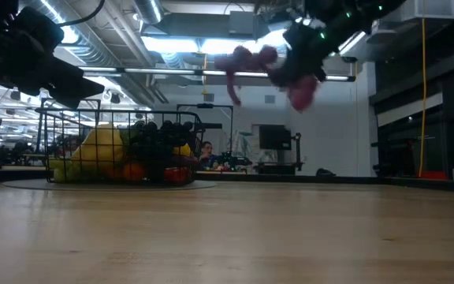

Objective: Build produce basket
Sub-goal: Put the garlic into the wire basket

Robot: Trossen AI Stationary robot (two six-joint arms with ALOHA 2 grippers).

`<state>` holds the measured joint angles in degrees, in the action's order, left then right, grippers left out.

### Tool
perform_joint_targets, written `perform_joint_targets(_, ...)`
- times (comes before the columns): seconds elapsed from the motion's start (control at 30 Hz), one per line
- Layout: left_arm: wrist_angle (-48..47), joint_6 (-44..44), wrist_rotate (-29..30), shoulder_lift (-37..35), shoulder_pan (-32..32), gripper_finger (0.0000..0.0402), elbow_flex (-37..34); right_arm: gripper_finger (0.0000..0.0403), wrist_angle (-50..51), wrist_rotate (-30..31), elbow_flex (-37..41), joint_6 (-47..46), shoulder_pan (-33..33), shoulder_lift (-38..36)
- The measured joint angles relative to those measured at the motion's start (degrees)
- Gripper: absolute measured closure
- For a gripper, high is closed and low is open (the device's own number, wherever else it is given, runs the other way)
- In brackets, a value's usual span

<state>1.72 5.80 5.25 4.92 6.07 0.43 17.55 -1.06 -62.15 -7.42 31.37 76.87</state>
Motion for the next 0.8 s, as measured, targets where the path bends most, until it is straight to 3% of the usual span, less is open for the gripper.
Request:
perform_joint_targets(0.37,0.0,0.0,0.0,0.0,0.0,0.0166,0.0,0.0255,-14.5,-0.2,-10.8,-1.5,-7.2,8.6)
perform_joint_targets(0.8,0.0,0.0,0.0,0.0,0.0,0.0166,0.0,0.0255,-15.2,0.1,-34.8,-4.3,-12.0,34.7)
